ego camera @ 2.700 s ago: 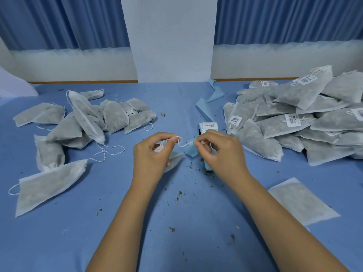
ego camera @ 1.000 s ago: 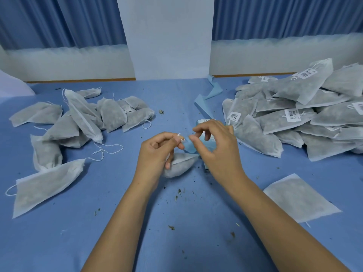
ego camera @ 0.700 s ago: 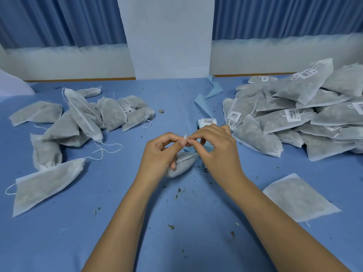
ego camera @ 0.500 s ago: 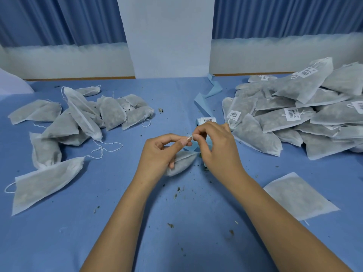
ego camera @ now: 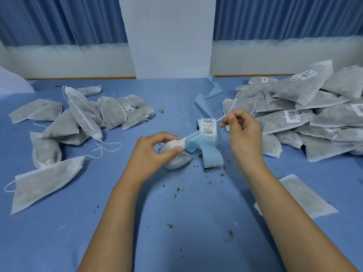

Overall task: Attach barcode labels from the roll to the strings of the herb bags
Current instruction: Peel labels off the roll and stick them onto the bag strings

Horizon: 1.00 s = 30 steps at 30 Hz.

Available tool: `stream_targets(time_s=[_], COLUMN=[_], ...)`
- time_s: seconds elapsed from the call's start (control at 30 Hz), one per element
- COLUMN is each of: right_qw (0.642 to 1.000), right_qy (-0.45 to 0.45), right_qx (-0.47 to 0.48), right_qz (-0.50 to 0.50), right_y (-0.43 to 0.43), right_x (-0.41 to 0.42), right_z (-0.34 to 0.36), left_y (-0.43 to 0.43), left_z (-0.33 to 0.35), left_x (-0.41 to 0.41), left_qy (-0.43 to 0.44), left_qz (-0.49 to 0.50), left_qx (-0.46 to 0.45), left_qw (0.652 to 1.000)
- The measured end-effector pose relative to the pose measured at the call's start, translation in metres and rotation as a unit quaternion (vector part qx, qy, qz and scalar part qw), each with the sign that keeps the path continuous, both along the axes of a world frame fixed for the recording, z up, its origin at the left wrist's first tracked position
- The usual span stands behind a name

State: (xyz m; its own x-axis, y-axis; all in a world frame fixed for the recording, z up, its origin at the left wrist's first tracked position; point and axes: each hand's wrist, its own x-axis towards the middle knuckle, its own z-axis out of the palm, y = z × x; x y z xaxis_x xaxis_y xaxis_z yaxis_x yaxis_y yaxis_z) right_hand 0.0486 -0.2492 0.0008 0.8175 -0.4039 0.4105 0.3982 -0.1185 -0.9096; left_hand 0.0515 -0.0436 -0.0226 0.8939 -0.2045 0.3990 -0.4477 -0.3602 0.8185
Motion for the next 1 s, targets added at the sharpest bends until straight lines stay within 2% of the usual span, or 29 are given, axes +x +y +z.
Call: stream_targets(time_s=[0.07, 0.13, 0.2, 0.27, 0.33, 0.43, 0.5, 0.6, 0.7, 0.73, 0.77, 0.83, 0.87, 0.93, 1.0], right_qw=[0.998, 0.984, 0.953, 0.916, 0.900, 0.914, 0.919, 0.923, 0.945, 0.952, 0.957, 0.958, 0.955, 0.943, 0.933], right_qy=[-0.065, -0.142, -0.194, -0.193, -0.140, -0.034, 0.002, 0.010, 0.013, 0.014, 0.015, 0.014, 0.017, 0.033, 0.068], right_qx=[-0.011, -0.102, -0.217, -0.326, -0.392, -0.368, -0.331, -0.303, -0.257, -0.243, -0.235, -0.236, -0.236, -0.245, -0.291], right_qz=[0.010, 0.032, 0.089, 0.131, 0.132, 0.167, 0.214, 0.237, 0.203, 0.185, 0.168, 0.163, 0.180, 0.224, 0.200], right_y=[0.009, 0.022, 0.035, 0.045, 0.052, 0.053, 0.051, 0.051, 0.049, 0.048, 0.047, 0.046, 0.046, 0.039, 0.016], right_x=[-0.010, -0.022, -0.032, -0.033, -0.032, -0.030, -0.030, -0.030, -0.027, -0.026, -0.025, -0.023, -0.023, -0.022, -0.016], right_z=[0.003, 0.003, -0.001, -0.009, -0.017, -0.023, -0.022, -0.019, -0.019, -0.018, -0.018, -0.018, -0.017, -0.012, -0.004], left_y=[-0.007, -0.014, -0.015, -0.012, -0.009, -0.004, -0.003, -0.003, -0.003, -0.007, -0.012, -0.024, -0.028, -0.028, -0.020], left_z=[0.000, 0.001, 0.003, 0.005, 0.007, 0.010, 0.011, 0.013, 0.015, 0.014, 0.012, 0.006, 0.004, 0.000, 0.000], left_x=[0.004, 0.007, 0.007, 0.007, 0.006, 0.007, 0.009, 0.008, 0.006, 0.006, 0.004, -0.001, -0.004, -0.004, 0.001], left_qy=[-0.012, -0.022, -0.026, -0.003, 0.034, 0.082, 0.126, 0.192, 0.230, 0.229, 0.220, 0.169, 0.130, 0.027, -0.058], left_qz=[0.072, 0.146, 0.193, 0.195, 0.177, 0.147, 0.107, 0.054, -0.079, -0.106, -0.097, -0.017, 0.021, 0.081, 0.146], left_qx=[-0.054, -0.121, -0.170, -0.237, -0.304, -0.367, -0.429, -0.485, -0.518, -0.499, -0.458, -0.364, -0.333, -0.286, -0.243], left_qw=[0.996, 0.982, 0.966, 0.952, 0.935, 0.915, 0.888, 0.851, 0.820, 0.829, 0.856, 0.916, 0.934, 0.954, 0.957])
